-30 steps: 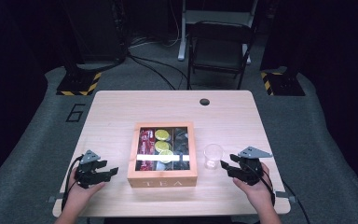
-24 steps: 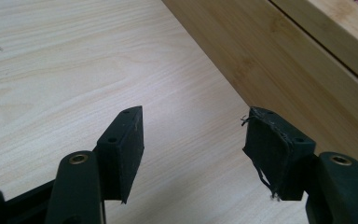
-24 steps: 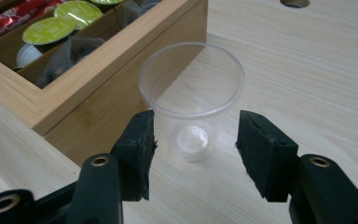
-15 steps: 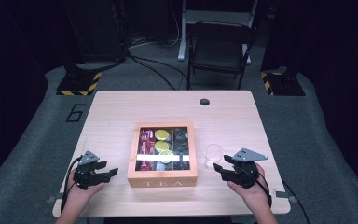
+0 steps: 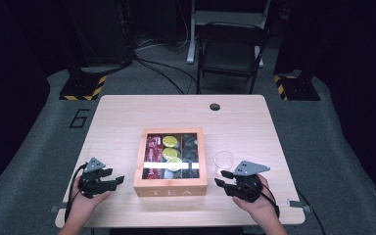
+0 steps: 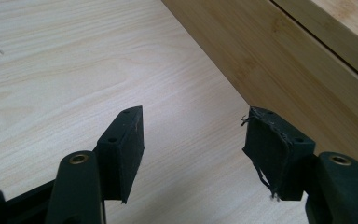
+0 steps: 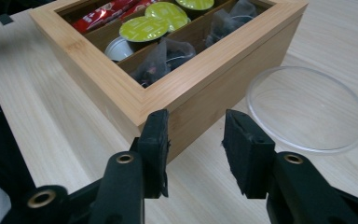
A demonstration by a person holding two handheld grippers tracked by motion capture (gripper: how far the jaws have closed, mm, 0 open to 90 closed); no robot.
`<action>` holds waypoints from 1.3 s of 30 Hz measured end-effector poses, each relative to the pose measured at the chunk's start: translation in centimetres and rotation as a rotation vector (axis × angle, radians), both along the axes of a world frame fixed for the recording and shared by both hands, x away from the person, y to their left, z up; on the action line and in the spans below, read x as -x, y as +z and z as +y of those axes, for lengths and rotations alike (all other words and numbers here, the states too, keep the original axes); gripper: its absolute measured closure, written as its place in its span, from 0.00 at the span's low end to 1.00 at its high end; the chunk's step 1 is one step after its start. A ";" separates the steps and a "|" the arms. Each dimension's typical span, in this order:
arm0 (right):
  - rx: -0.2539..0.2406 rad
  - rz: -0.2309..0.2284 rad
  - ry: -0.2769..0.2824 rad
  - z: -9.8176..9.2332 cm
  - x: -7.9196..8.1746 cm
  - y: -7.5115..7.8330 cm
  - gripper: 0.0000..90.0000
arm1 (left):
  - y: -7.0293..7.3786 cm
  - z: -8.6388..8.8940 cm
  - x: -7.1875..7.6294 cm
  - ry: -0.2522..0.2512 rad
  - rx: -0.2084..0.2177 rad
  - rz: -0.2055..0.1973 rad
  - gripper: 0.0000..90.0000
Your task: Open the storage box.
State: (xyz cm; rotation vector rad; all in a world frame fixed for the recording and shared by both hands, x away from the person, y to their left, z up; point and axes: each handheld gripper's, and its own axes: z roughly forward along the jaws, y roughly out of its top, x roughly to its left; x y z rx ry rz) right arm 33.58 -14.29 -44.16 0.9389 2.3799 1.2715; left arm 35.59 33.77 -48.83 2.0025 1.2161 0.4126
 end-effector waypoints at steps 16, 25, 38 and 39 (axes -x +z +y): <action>0.065 0.036 0.122 1.8 0.2 -1.5 0.88 | 0.2 0.1 -0.1 0.007 0.002 -0.016 0.42; 0.107 0.045 0.163 2.4 0.1 -2.1 0.89 | 0.2 0.2 0.0 0.006 0.004 -0.019 0.42; 0.134 0.030 0.154 3.2 0.3 -2.3 0.93 | 0.6 -0.1 0.3 -0.015 0.015 -0.043 0.45; 0.134 0.030 0.154 3.2 0.3 -2.3 0.93 | 0.6 -0.1 0.3 -0.015 0.015 -0.043 0.45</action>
